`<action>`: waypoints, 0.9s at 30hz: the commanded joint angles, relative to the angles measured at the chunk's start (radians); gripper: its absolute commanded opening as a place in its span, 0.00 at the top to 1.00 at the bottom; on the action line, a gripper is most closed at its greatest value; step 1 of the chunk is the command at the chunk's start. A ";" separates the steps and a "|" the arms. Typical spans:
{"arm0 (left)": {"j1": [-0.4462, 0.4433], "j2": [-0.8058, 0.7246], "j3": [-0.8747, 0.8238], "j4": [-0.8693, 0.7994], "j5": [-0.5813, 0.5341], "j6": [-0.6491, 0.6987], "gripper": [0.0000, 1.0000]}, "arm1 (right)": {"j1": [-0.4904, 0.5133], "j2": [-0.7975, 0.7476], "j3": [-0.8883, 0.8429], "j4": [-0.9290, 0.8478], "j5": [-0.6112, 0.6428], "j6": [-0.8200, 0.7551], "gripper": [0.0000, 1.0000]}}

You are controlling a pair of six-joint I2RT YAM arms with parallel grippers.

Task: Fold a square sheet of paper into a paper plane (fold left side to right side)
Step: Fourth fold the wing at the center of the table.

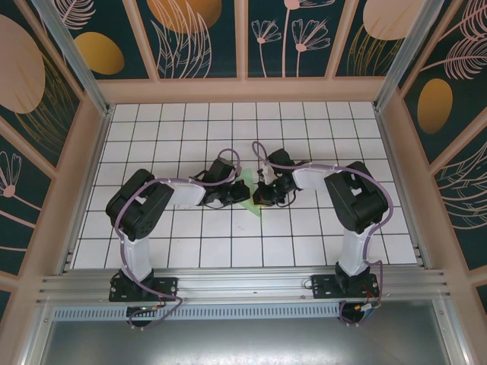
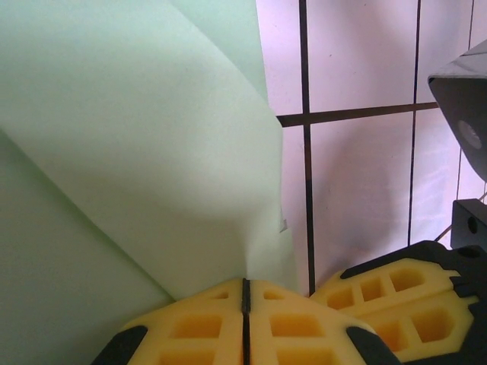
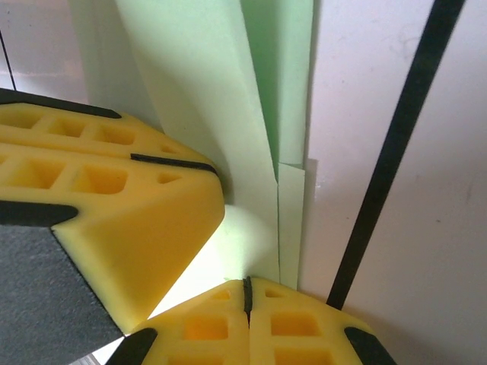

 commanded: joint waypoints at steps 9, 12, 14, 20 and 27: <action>0.067 0.035 0.058 -0.094 -0.100 0.048 0.92 | 0.002 0.077 -0.033 -0.163 0.217 -0.033 1.00; 0.087 0.043 0.080 -0.106 -0.106 0.066 0.91 | 0.002 0.076 -0.037 -0.162 0.216 -0.032 1.00; 0.101 0.051 0.095 -0.113 -0.108 0.080 0.91 | 0.002 0.075 -0.040 -0.165 0.216 -0.033 1.00; 0.154 0.080 0.144 -0.139 -0.122 0.127 0.91 | 0.002 0.068 -0.045 -0.170 0.216 -0.035 1.00; 0.206 0.119 0.211 -0.194 -0.147 0.178 0.89 | 0.002 0.066 -0.053 -0.170 0.213 -0.034 1.00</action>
